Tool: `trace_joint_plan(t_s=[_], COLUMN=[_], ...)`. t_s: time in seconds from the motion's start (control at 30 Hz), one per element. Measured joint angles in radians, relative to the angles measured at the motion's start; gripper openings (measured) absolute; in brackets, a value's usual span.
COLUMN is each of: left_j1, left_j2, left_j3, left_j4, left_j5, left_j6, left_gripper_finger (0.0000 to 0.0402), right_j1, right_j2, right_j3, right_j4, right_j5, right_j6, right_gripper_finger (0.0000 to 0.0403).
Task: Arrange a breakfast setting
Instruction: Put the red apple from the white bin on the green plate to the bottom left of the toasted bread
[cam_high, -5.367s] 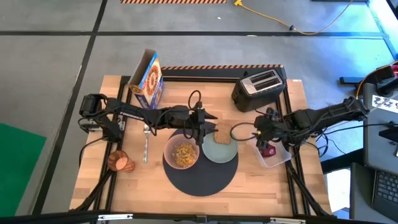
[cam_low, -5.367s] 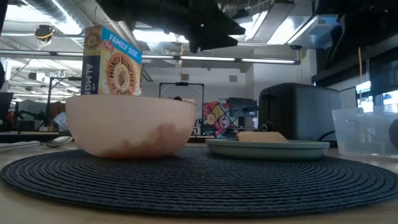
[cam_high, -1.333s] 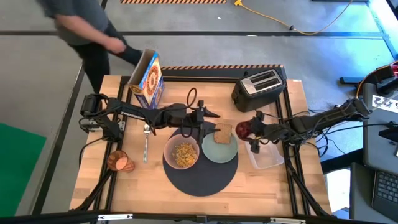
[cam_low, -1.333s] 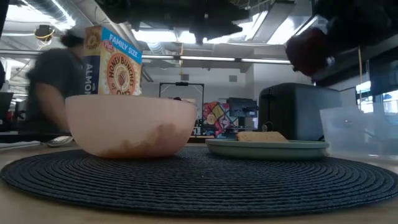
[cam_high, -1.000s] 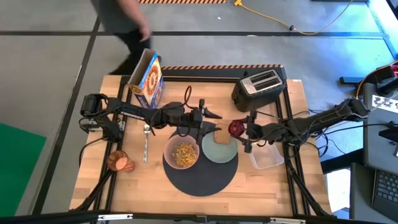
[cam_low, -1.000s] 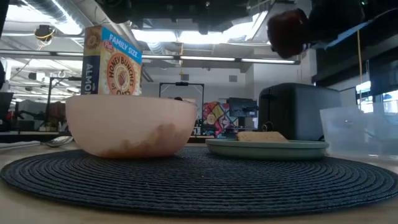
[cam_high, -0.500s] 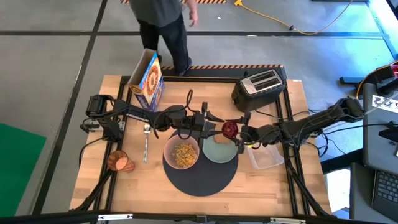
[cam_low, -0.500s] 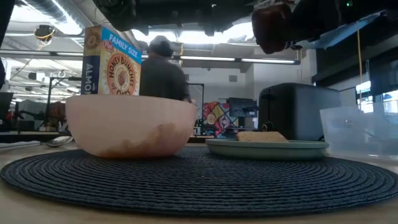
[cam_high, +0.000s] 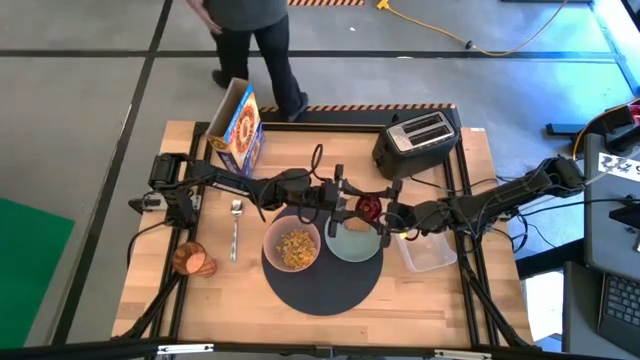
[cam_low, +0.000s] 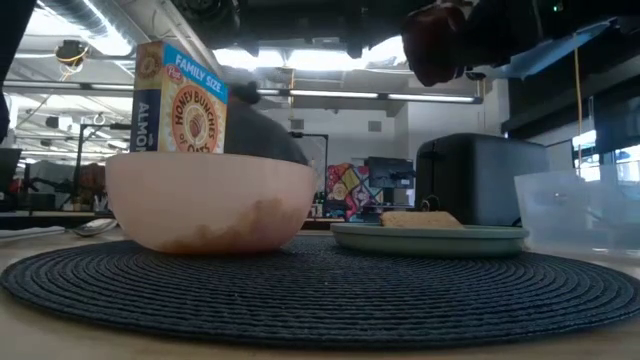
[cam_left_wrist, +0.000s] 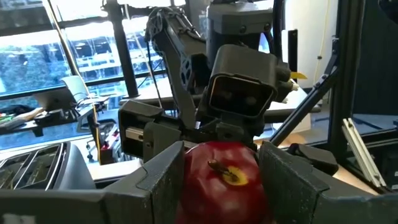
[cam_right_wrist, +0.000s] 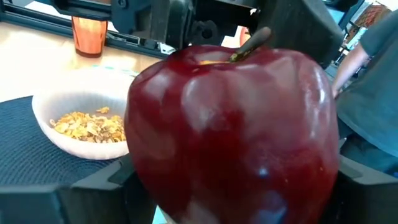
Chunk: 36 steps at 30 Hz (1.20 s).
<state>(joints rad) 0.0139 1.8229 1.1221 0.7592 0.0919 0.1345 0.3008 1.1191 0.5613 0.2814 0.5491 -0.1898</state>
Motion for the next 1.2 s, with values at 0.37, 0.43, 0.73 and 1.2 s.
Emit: trace_joint_plan(t_s=[0.37,0.43,0.73,1.2], left_j1=[-0.011,-0.015,-0.02,-0.024], left_j2=[-0.001,-0.002,-0.003,-0.002], left_j3=[0.001,0.002,0.002,0.001], left_j4=[-0.025,-0.025,-0.025,-0.027], left_j5=[-0.012,-0.016,0.004,0.068], left_j6=[0.003,0.022,0.054,0.063], left_gripper_finger=[0.0181,0.0167,0.012,0.0118], right_j1=[0.002,0.002,0.002,0.002], right_j2=[0.001,0.001,0.001,0.001], right_j3=[0.0,0.0,0.0,0.0], right_j4=[0.026,0.036,0.051,0.06], right_j5=[0.046,0.057,0.045,0.043], right_j6=[-0.024,-0.024,-0.023,-0.021], right_gripper_finger=[0.028,0.028,0.028,0.028])
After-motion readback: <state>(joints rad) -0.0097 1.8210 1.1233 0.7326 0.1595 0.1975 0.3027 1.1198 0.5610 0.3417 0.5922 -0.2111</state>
